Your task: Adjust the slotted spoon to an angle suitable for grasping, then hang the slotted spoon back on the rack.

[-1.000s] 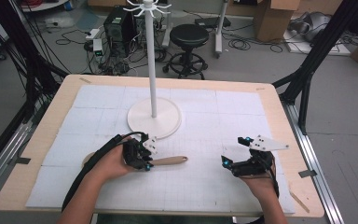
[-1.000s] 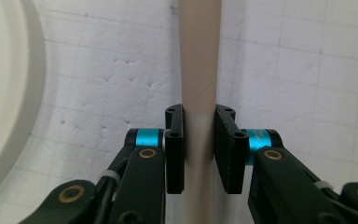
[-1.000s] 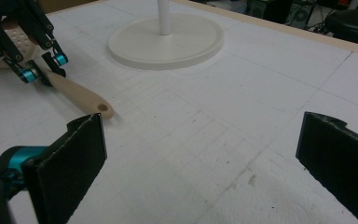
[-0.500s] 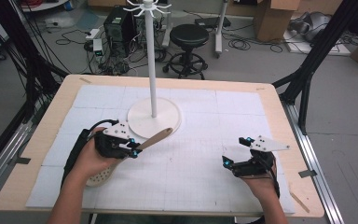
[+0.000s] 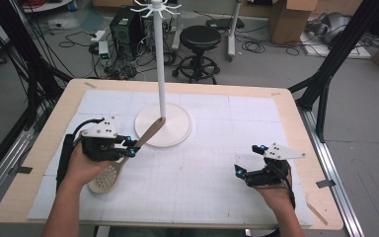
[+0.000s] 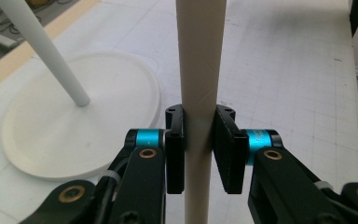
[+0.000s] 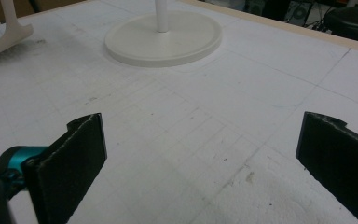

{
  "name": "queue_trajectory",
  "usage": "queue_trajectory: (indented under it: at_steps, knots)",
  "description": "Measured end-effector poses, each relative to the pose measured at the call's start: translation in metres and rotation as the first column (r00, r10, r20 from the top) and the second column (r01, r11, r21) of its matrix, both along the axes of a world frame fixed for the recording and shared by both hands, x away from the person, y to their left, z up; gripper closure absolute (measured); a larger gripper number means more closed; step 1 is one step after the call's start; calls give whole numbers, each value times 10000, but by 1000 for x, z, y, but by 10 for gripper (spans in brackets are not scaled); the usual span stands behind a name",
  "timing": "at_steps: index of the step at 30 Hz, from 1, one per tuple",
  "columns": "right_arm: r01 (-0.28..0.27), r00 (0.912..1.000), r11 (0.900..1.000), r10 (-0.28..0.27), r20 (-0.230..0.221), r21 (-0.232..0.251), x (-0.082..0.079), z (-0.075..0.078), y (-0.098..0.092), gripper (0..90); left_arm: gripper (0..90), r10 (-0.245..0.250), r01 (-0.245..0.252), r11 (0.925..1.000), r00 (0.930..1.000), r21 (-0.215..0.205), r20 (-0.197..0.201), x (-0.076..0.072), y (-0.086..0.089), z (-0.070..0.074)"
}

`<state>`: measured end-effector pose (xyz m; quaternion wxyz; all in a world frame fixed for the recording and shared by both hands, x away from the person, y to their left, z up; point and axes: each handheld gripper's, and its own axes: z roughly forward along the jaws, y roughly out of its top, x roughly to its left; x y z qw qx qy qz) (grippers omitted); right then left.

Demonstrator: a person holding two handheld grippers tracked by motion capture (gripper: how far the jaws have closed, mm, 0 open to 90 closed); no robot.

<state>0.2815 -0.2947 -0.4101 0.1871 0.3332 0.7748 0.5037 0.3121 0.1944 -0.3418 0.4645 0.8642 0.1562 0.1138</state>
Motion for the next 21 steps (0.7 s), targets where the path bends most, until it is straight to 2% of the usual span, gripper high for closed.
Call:
queue_trajectory:
  at_steps: [3,9,21]
  knots:
    - [7,10000,10000,-7,9,27,0,1,0,6,756,166,-164,9998,9996,-74,243,-4,5,9]
    - [-17,10000,10000,17,72,18,0,1,1,6,756,363,-347,9987,9984,-370,436,-5,10,18]
    - [8,10000,10000,-9,90,67,-1,2,1,6,756,386,-369,9960,9991,-811,188,2,15,37]
